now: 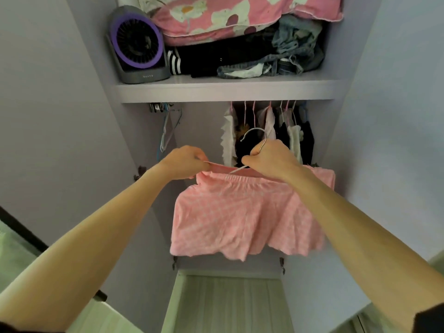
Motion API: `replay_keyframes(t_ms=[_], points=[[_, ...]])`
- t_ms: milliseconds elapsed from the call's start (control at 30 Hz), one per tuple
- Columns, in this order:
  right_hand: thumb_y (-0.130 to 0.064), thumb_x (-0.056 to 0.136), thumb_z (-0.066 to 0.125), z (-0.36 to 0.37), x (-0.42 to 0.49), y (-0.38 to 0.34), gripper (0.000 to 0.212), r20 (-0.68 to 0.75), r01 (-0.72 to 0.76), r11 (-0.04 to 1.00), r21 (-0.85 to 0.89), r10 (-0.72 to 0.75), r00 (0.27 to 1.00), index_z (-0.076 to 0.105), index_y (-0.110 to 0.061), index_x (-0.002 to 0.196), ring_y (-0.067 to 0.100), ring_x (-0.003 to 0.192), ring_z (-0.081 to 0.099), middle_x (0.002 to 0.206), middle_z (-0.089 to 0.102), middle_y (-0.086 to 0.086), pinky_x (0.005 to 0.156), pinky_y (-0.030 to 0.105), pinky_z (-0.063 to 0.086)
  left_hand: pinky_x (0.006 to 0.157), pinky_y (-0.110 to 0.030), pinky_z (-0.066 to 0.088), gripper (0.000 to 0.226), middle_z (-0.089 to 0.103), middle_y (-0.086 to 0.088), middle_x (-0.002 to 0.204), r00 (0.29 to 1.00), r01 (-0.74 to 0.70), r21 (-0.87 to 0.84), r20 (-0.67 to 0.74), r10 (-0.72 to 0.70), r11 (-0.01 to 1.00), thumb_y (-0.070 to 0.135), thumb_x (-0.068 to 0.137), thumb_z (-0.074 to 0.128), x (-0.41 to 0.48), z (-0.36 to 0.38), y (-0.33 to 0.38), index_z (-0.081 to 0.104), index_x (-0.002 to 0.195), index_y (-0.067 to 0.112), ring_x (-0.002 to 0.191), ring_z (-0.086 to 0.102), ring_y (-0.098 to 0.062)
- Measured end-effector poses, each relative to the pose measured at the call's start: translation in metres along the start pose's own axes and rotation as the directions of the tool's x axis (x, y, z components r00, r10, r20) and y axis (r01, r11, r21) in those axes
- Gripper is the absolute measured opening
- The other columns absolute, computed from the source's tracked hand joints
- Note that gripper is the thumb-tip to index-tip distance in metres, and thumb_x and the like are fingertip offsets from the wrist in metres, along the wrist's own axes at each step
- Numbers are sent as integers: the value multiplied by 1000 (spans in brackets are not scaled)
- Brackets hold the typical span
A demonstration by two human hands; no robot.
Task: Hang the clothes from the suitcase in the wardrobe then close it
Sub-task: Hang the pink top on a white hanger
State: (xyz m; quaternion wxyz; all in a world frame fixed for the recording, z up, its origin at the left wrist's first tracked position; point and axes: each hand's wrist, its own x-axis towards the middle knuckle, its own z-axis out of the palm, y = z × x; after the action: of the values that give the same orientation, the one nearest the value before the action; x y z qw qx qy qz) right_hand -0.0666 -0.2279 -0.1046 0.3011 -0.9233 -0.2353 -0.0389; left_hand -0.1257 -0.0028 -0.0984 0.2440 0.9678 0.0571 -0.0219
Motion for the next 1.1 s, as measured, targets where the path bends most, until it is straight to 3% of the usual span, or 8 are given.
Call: replay_keyframes(t_ms=[167, 300, 400, 500, 700, 833, 967, 1100], points=[[-28, 79, 62, -7, 5, 6, 46, -81, -17, 999, 41, 20, 997, 34, -18, 44, 18, 48, 31, 41, 26, -5, 53, 32, 32, 95, -32, 48, 36, 72, 10, 110, 972, 22, -421, 221, 79, 907, 52, 85, 73, -17, 8, -23, 69, 113, 30, 107, 66, -10], [-25, 81, 63, -7, 6, 13, 50, -166, -65, 989, 133, 87, 982, 33, -18, 43, 15, 45, 30, 41, 27, -5, 52, 29, 29, 93, -32, 49, 60, 64, 13, 117, 989, 21, -67, 149, -11, 998, 62, 76, 74, -17, 33, -60, 62, 125, 29, 108, 61, -14], [-25, 82, 62, -1, 4, 25, 44, -184, -121, 975, 184, 155, 971, 37, -14, 47, 16, 48, 34, 47, 32, 3, 54, 30, 31, 63, -27, 41, 30, 60, 5, 80, 995, 75, 94, 62, -81, 993, 46, 93, 62, -18, 43, -84, 63, 84, 18, 76, 56, -17], [-23, 82, 62, 2, -2, 38, 39, -163, -174, 954, 245, 217, 962, 41, -12, 51, 17, 50, 34, 51, 33, 5, 56, 30, 30, 54, -32, 34, 49, 49, 1, 61, 989, 147, 158, -20, -145, 976, 46, 96, 56, -21, 45, -111, 42, 58, 18, 58, 45, -18], [-22, 81, 64, 15, -7, 40, 35, -120, -203, 940, 276, 243, 963, 55, -3, 54, 13, 43, 38, 45, 40, 3, 53, 27, 36, 67, -31, 48, 36, 63, 2, 79, 950, 312, 321, -78, -303, 894, 51, 97, 45, -27, 42, -122, 58, 73, 28, 76, 62, -21], [-20, 83, 63, 21, -7, 35, 45, -118, -188, 940, 286, 229, 966, 43, -15, 42, 10, 37, 32, 36, 33, -6, 51, 26, 31, 76, -35, 53, 26, 64, 2, 85, 917, 388, 366, -63, -394, 846, 49, 93, 50, -26, 36, -122, 67, 88, 29, 81, 63, -23], [-25, 85, 60, 29, -10, 32, 41, -82, -185, 948, 258, 212, 974, 48, -7, 50, 16, 46, 35, 47, 39, 9, 53, 29, 33, 96, -33, 47, 43, 61, 12, 121, 967, 208, 139, 120, -225, 968, 32, 76, 60, -18, 28, -101, 63, 119, 36, 110, 60, -18], [-33, 91, 63, 35, -14, 10, 37, -3, -119, 950, 289, 125, 992, 73, -17, 60, 10, 47, 48, 44, 54, -5, 59, 30, 42, 95, -23, 39, 52, 58, 10, 129, 991, -116, -45, 64, 118, 992, 23, 82, 69, -11, 33, -31, 58, 133, 28, 118, 52, -11]])
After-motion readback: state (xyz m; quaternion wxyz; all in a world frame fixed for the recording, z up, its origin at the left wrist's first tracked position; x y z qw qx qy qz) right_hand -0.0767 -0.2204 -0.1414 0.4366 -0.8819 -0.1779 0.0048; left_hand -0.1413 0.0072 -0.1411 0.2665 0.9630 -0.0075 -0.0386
